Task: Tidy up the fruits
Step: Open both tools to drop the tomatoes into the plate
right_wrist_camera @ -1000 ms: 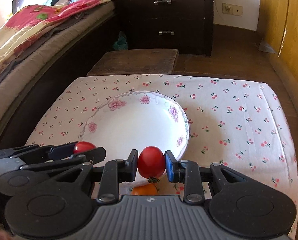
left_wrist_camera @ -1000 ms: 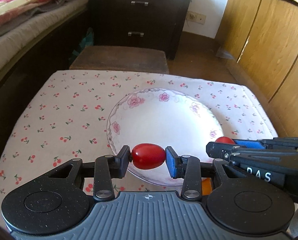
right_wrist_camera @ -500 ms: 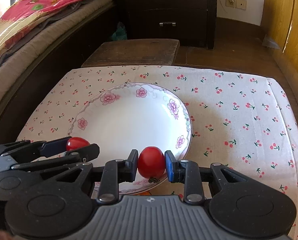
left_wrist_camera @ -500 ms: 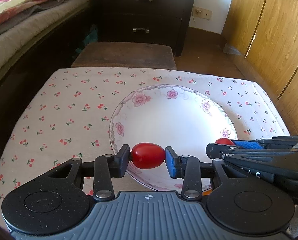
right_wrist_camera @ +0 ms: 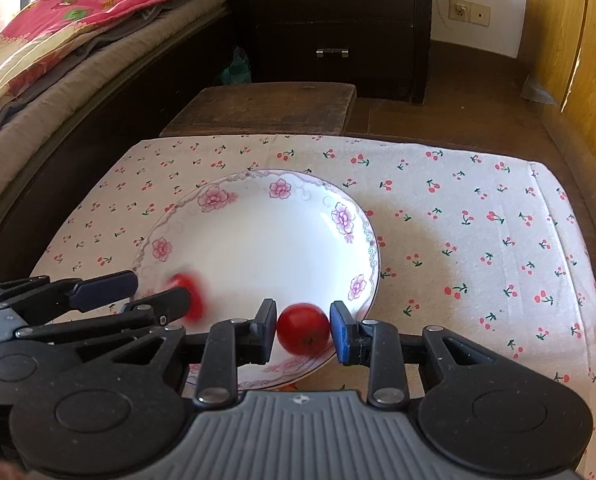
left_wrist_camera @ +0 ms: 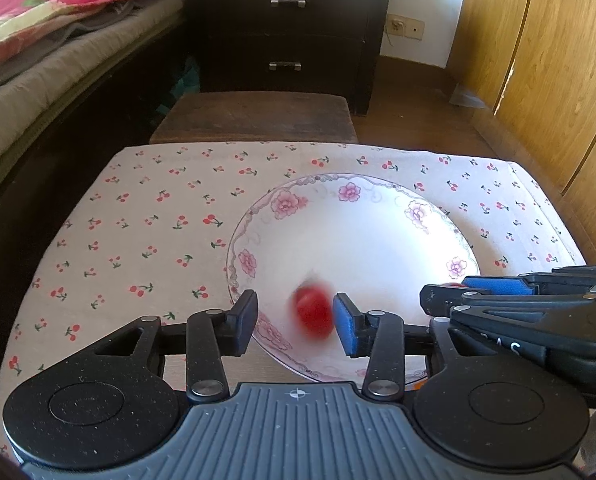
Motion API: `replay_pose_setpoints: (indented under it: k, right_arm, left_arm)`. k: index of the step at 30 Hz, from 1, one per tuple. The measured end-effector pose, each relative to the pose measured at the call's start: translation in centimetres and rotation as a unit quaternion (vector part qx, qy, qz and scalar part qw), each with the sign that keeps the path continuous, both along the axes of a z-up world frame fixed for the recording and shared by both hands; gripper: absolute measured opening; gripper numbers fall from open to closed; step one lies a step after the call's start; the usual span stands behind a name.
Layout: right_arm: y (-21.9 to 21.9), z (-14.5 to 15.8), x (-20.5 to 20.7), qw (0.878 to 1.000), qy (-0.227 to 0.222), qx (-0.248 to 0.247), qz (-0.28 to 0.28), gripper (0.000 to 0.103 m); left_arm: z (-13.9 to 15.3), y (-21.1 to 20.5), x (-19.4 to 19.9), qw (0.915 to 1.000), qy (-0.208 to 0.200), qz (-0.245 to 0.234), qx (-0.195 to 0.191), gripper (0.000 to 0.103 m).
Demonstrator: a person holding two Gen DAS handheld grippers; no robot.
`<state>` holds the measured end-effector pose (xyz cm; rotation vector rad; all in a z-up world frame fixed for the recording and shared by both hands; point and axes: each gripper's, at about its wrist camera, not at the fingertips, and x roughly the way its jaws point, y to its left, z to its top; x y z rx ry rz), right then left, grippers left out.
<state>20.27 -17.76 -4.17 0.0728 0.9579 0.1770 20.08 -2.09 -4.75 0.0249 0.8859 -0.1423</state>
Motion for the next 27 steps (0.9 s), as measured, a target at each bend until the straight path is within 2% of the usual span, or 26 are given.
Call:
replay_pose_setpoints:
  k: [4, 13, 27]
  right_arm:
    - [-0.1, 0.3, -0.1, 1.0, -0.004, 0.002, -0.003, 0.032]
    - [-0.7, 1.5, -0.5, 1.0, -0.018, 0.017, -0.008, 0.034]
    - [-0.9, 2.8, -3.0, 0.999, -0.027, 0.025, -0.007, 0.034]
  left_arm:
    - [0.1, 0.2, 0.1, 1.0, 0.001, 0.006, -0.005, 0.058]
    - [1.0, 0.6, -0.1, 0.9998, -0.009, 0.007, -0.016, 0.063]
    - [2.4, 2.5, -1.8, 0.9995, -0.02, 0.009, -0.023, 0.064]
